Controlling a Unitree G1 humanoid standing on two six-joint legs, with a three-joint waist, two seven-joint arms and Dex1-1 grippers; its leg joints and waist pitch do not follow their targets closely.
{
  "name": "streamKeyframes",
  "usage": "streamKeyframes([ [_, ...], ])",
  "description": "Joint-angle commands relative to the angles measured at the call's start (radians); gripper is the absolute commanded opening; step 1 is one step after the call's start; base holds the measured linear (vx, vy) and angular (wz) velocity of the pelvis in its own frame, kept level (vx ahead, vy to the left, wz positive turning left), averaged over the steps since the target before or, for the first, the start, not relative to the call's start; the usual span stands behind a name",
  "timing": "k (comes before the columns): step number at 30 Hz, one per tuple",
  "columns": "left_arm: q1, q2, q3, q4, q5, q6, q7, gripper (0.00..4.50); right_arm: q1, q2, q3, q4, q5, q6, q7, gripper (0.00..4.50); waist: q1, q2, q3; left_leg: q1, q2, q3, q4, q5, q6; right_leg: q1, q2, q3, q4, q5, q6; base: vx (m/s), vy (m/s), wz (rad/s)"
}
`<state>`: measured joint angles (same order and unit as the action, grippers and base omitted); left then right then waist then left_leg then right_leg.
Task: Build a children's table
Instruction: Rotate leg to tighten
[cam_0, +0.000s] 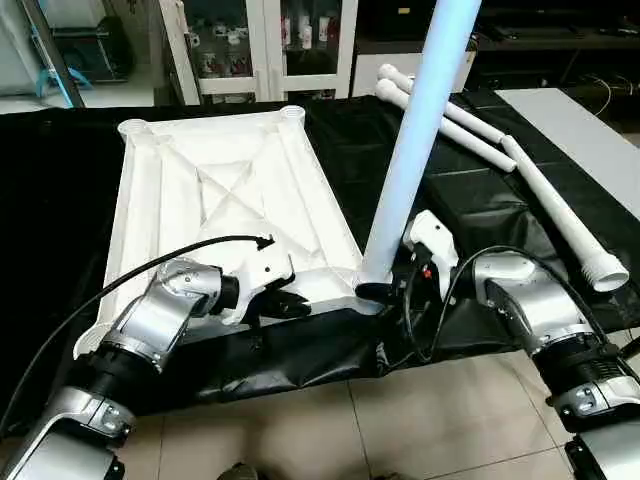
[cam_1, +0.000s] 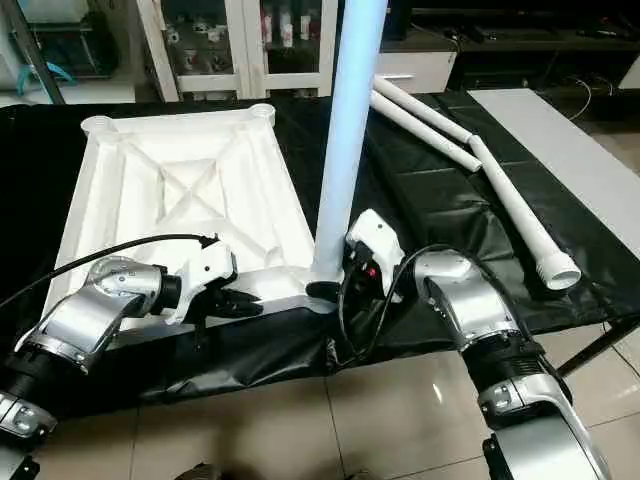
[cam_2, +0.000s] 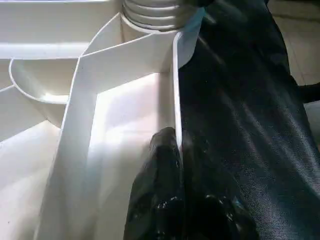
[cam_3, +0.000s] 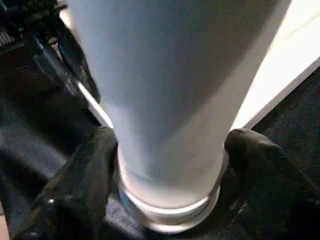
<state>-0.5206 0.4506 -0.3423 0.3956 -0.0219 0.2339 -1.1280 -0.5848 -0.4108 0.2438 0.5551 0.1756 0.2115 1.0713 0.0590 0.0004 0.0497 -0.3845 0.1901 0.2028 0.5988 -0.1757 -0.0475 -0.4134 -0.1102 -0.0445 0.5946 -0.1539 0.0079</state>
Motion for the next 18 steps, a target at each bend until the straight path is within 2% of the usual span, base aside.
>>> streamKeyframes([
  [1, 0.017, -0.012, -0.037, -0.013, 0.007, 0.007, -0.031, 0.00, -0.020, -0.003, 0.001, 0.007, -0.018, -0.014, 0.012, 3.32, -0.006, -0.005, -0.070, 0.024, 0.033, -0.013, -0.075, -0.259, 0.018, 0.040, -0.023, 0.024, -0.057, -0.240, -0.229, 0.000, 0.000, 0.00],
  [8, 0.020, -0.007, -0.038, -0.014, 0.007, 0.009, -0.036, 0.00, -0.029, 0.001, 0.008, 0.041, -0.030, -0.037, 0.034, 2.81, -0.006, -0.007, -0.071, 0.025, 0.034, -0.013, -0.075, -0.259, 0.020, 0.040, -0.024, 0.024, -0.056, -0.236, -0.233, 0.000, 0.000, 0.00],
  [13, 0.024, -0.002, -0.036, -0.018, 0.006, 0.013, -0.039, 0.00, -0.026, 0.013, -0.001, 0.055, -0.032, -0.045, 0.032, 2.75, -0.007, -0.008, -0.070, 0.024, 0.034, -0.013, -0.075, -0.264, 0.020, 0.040, -0.024, 0.024, -0.056, -0.242, -0.233, 0.000, 0.000, 0.00],
  [16, 0.030, -0.013, -0.028, -0.025, -0.006, 0.025, -0.030, 0.00, -0.023, 0.052, -0.045, 0.073, -0.011, -0.045, -0.032, 2.74, -0.010, -0.008, -0.070, 0.023, 0.034, -0.013, -0.075, -0.260, 0.021, 0.040, -0.024, 0.024, -0.056, -0.239, -0.233, 0.000, 0.000, 0.00],
  [18, 0.033, -0.029, -0.018, -0.031, -0.016, 0.037, -0.012, 0.00, -0.024, 0.077, -0.068, 0.093, -0.010, -0.047, -0.097, 2.74, -0.017, -0.009, -0.067, 0.023, 0.033, -0.015, -0.078, -0.290, 0.009, 0.038, -0.025, 0.024, -0.060, -0.287, -0.225, 0.000, 0.000, 0.00],
])
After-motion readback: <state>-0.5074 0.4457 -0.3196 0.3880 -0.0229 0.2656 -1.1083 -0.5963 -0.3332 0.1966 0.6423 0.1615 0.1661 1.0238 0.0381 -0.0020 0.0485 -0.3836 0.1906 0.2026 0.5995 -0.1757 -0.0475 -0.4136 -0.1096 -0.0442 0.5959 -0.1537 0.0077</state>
